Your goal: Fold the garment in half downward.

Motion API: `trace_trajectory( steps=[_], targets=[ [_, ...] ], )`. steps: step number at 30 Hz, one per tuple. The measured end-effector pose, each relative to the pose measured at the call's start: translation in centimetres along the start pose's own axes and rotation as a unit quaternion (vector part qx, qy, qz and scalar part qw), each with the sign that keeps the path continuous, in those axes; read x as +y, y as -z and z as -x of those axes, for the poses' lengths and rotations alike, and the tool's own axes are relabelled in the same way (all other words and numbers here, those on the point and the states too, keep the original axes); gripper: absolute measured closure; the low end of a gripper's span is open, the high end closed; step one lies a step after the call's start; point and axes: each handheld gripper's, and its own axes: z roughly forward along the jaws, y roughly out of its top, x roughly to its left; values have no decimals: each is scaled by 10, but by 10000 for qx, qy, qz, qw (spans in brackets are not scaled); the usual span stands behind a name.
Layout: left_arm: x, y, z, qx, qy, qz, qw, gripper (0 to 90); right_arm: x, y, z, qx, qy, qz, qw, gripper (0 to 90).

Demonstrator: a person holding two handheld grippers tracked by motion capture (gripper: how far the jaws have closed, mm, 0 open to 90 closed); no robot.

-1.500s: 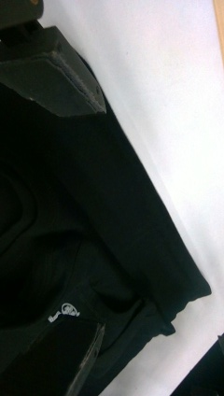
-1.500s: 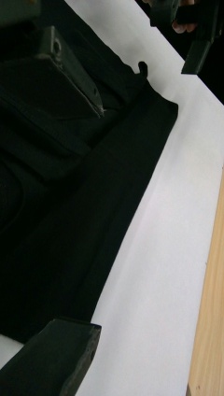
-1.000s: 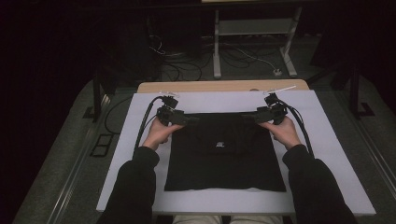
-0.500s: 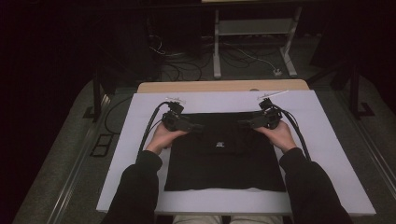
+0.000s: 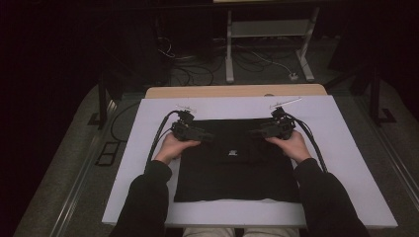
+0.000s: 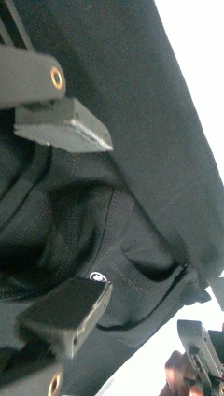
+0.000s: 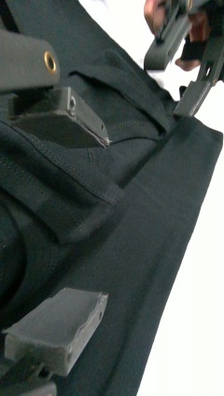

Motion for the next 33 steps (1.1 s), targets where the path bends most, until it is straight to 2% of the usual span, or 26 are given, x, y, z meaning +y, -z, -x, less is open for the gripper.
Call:
trace_trajectory(
  steps=[2,4,7,11,15,20,21,23,24,27,33],
  targets=[
    [-1,0,-1,-37,25,-38,10000,341,-1,-1,0,-17,1,0,10000,302],
    [-1,-1,-1,-18,44,-64,10000,412,-2,-1,0,-84,-1,9,10000,397],
    [-1,-4,-1,-7,41,-93,9999,453,-2,-1,2,-117,-22,16,9999,450],
    [-2,-8,-1,-71,93,-116,9999,510,-4,-2,4,-195,-50,-4,9998,511],
    [-3,-12,1,-82,13,-166,9998,569,-4,-3,4,-220,-70,-34,9997,552],
    [-3,-14,1,-158,-61,-210,9996,676,-4,-5,1,-248,20,-31,9997,626],
    [-4,-14,1,-165,-62,-207,9996,702,-4,-6,0,-263,44,-42,9996,662],
    [-4,-13,1,-228,-46,-203,9995,707,-4,-6,-1,-278,76,-37,9996,686],
    [-3,-13,0,-262,-24,-197,9995,741,-4,-6,-2,-327,90,-21,9994,734],
    [-3,-11,-1,-394,3,-197,9990,755,-4,-6,-3,-327,147,-38,9993,762],
    [-1,-7,3,-323,-161,-166,9992,844,-2,-1,-7,-284,277,63,9992,826]
  ],
)
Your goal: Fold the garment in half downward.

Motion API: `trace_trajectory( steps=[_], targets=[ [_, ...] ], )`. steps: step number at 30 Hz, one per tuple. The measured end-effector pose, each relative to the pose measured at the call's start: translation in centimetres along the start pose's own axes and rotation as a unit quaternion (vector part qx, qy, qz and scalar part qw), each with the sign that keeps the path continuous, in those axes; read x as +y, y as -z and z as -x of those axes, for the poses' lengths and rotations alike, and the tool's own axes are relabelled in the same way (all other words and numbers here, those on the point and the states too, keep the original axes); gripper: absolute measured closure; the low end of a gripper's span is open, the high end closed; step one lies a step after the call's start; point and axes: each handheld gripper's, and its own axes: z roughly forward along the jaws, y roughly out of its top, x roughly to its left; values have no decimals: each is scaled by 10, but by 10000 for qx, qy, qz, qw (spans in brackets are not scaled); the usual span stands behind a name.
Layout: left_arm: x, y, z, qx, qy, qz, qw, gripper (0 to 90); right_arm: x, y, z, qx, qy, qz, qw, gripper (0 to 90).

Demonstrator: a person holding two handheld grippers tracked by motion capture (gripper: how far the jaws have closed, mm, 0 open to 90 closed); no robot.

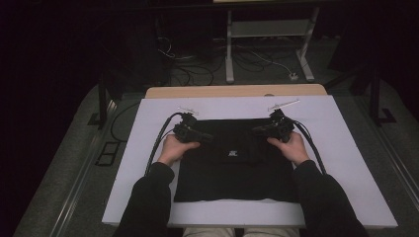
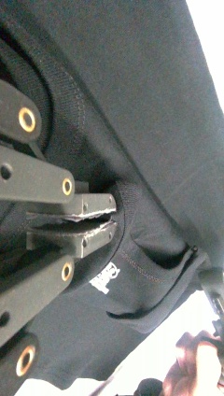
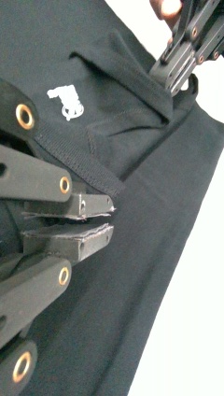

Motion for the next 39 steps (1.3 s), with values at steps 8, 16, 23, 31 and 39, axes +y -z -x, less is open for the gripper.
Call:
trace_trajectory(
  steps=[8,16,23,31,39],
  targets=[
    [2,6,4,66,44,-36,10000,856,2,8,-6,137,59,102,9998,861],
    [4,17,10,125,6,-58,9999,864,3,18,-12,368,41,91,9993,865],
    [4,28,24,156,-115,-55,9998,864,1,34,-19,540,40,228,9983,867],
    [-6,30,40,78,-278,-17,9996,863,-12,47,-25,601,50,230,9979,868],
    [-12,31,46,-5,-352,19,9994,863,-25,52,-27,629,-11,227,9978,868]
  ],
)
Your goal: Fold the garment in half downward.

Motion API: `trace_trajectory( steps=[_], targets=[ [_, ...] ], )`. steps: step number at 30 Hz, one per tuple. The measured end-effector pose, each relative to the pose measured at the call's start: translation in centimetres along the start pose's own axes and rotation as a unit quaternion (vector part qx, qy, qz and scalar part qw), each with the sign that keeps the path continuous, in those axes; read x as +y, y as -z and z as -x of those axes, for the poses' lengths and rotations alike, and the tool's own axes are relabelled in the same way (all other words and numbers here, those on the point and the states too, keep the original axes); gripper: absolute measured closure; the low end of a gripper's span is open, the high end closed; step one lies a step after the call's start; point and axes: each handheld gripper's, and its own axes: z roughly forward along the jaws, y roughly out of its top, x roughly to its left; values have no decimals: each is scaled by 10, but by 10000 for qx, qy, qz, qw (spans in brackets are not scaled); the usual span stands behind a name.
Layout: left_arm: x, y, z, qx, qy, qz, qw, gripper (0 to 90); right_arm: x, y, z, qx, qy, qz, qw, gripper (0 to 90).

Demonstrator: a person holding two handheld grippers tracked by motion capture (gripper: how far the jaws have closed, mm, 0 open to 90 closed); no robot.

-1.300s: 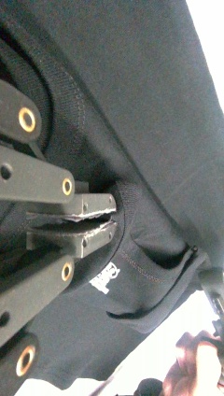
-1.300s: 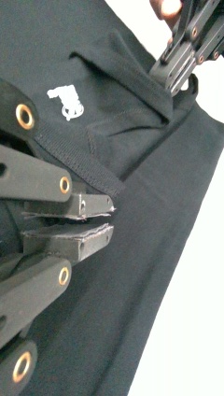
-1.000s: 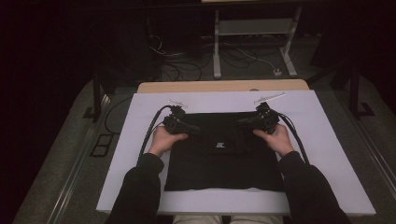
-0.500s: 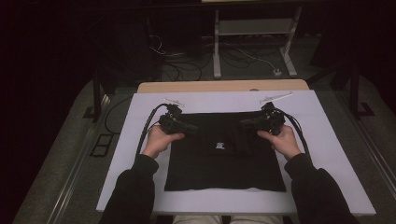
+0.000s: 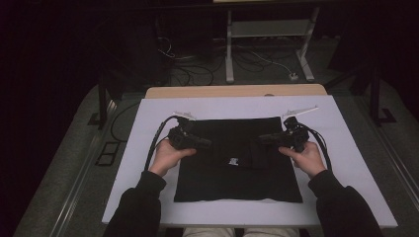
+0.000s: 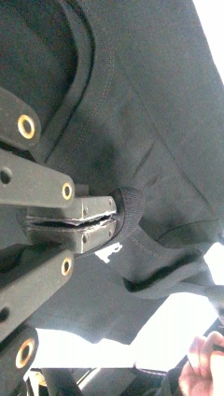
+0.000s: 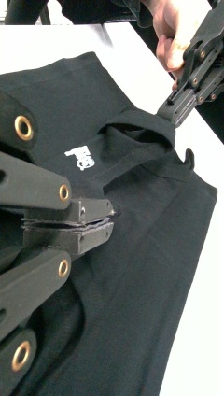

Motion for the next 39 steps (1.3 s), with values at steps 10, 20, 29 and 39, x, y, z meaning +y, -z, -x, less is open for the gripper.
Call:
trace_trajectory(
  steps=[10,20,29,39],
  targets=[
    [-11,9,7,-25,53,138,9999,863,-13,7,-4,76,-179,171,9997,867],
    [-24,7,16,-88,169,148,9997,863,-29,14,-7,86,-362,208,9991,867],
    [-34,8,26,-108,146,101,9998,862,-38,14,-18,200,-337,52,9992,867],
    [-51,13,47,-82,-126,-151,9998,862,-55,24,-32,473,-325,-70,9983,867]
  ],
)
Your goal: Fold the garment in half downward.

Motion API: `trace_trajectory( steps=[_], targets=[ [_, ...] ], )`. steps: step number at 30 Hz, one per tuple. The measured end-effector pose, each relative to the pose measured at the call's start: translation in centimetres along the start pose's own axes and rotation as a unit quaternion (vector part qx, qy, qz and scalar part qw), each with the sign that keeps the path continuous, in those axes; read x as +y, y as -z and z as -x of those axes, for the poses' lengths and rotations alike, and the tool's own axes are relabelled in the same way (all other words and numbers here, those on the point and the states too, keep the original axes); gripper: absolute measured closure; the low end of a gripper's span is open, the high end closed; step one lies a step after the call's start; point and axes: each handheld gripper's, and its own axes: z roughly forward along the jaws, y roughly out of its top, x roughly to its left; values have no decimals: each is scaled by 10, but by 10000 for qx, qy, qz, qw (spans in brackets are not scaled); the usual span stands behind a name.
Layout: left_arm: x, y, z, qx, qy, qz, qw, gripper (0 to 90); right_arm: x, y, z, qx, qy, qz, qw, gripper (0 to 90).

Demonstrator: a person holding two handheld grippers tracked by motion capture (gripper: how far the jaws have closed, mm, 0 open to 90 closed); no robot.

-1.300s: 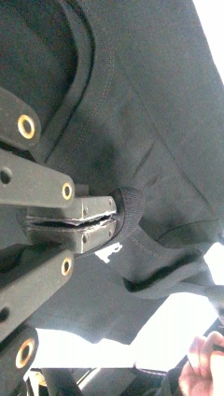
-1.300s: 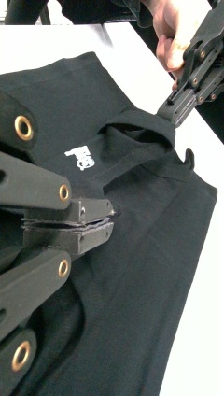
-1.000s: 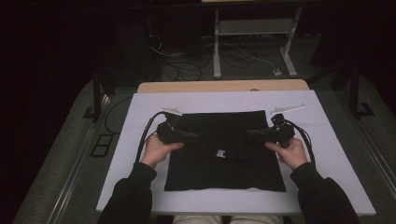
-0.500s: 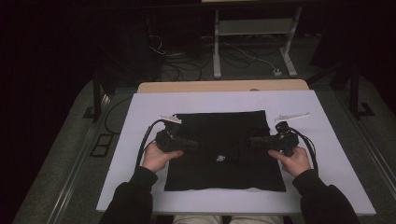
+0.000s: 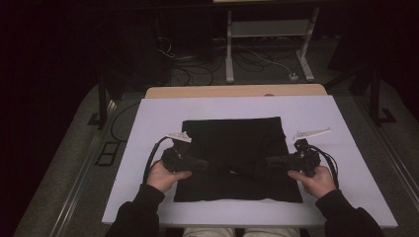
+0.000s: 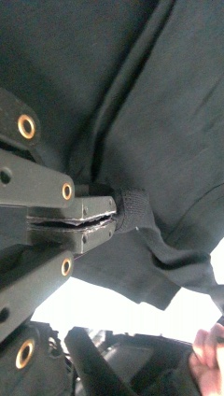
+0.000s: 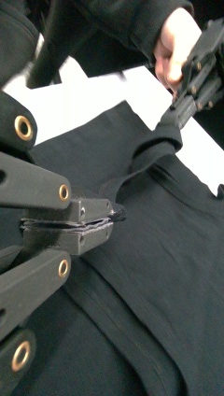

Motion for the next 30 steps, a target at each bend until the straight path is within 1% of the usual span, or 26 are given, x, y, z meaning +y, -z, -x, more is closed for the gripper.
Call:
trace_trajectory(
  steps=[2,3,4,7,9,11,14,15,18,21,22,24,25,26,27,28,30],
  targets=[
    [-4,0,5,9,-70,-86,9999,862,-4,1,-2,34,69,-51,10000,867],
    [-5,0,7,14,-95,-135,9999,862,-6,1,-4,37,32,-70,10000,867],
    [-7,0,9,20,-100,-162,9998,862,-8,0,-4,40,69,-116,9999,867],
    [-10,1,10,37,-101,-196,9998,862,-13,-2,-6,46,84,-264,9996,868],
    [-12,2,11,10,-117,-216,9997,862,-14,-3,-8,97,97,-272,9995,867],
    [-16,2,13,-15,-145,-296,9995,862,-16,-3,-9,120,113,-320,9994,867],
    [-21,2,14,-27,-168,-399,9991,862,-20,-5,-10,185,120,-429,9988,867],
    [-22,2,15,-31,-137,-424,9990,863,-21,-5,-10,205,109,-464,9987,867],
    [-27,3,16,-48,-150,-481,9987,863,-25,-7,-11,268,93,-588,9979,867],
    [-31,5,18,-104,-205,-474,9986,863,-28,-8,-14,408,188,-713,9964,867],
    [-33,5,18,-139,-263,-485,9984,863,-30,-8,-15,452,231,-747,9959,867],
    [-35,4,19,-150,-316,-554,9979,863,-31,-9,-16,549,242,-794,9950,867],
    [-36,3,20,-162,-296,-594,9977,863,-32,-9,-17,558,288,-837,9945,867],
    [-37,2,21,-179,-373,-642,9971,864,-32,-10,-18,567,306,-858,9942,867],
    [-38,1,23,-185,-357,-663,9970,863,-33,-10,-19,585,306,-872,9940,867],
    [-39,1,24,-177,-426,-759,9960,863,-34,-10,-19,603,293,-869,9940,867],
    [-40,0,25,-180,-502,-819,9952,863,-36,-9,-20,623,299,-904,9935,867]
  ],
)
